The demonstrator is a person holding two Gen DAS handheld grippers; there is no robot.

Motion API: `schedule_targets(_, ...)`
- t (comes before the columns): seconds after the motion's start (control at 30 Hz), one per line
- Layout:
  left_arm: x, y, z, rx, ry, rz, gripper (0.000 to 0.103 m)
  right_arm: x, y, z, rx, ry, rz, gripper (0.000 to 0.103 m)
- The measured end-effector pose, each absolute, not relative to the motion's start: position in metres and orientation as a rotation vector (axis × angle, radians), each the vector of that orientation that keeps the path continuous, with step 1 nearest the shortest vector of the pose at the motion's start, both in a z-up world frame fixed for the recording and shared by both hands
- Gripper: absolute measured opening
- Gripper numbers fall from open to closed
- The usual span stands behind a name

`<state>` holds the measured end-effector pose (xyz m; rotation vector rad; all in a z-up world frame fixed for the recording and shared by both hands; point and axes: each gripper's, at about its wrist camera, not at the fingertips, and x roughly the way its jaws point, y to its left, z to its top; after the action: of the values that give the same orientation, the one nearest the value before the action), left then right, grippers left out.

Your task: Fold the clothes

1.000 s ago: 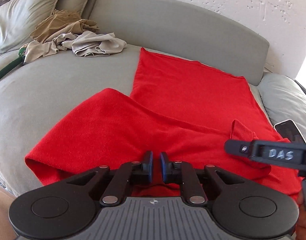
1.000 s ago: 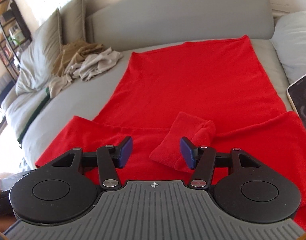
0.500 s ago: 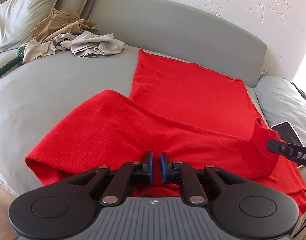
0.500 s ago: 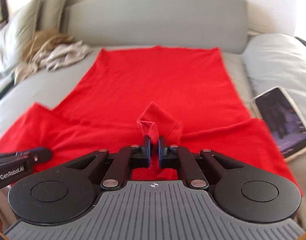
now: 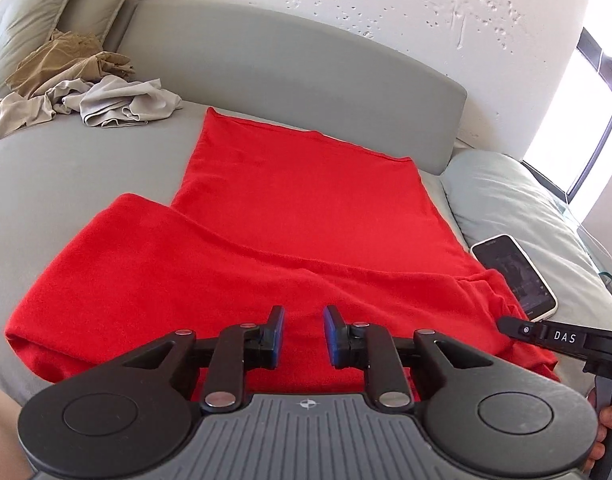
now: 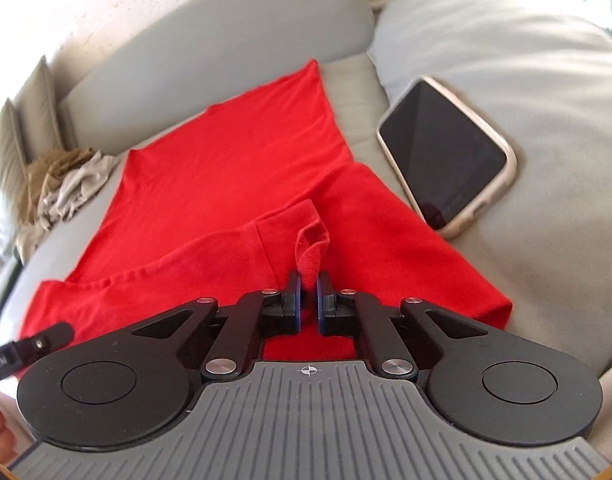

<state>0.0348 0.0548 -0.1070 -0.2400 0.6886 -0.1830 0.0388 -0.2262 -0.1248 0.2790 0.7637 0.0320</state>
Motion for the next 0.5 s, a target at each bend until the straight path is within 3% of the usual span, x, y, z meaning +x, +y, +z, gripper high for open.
schedule_targets(0.27, 0.028, 0.049, -0.108, -0.218, 0.661, -0.173, 0.024, 0.022, -0.216, -0.097, 0.092, 0.561, -0.013, 0.007)
schedule_targets(0.5, 0.031, 0.045, -0.111, -0.177, 0.683, -0.132, 0.024, 0.027, -0.230, -0.106, 0.119, 0.650, -0.108, 0.007)
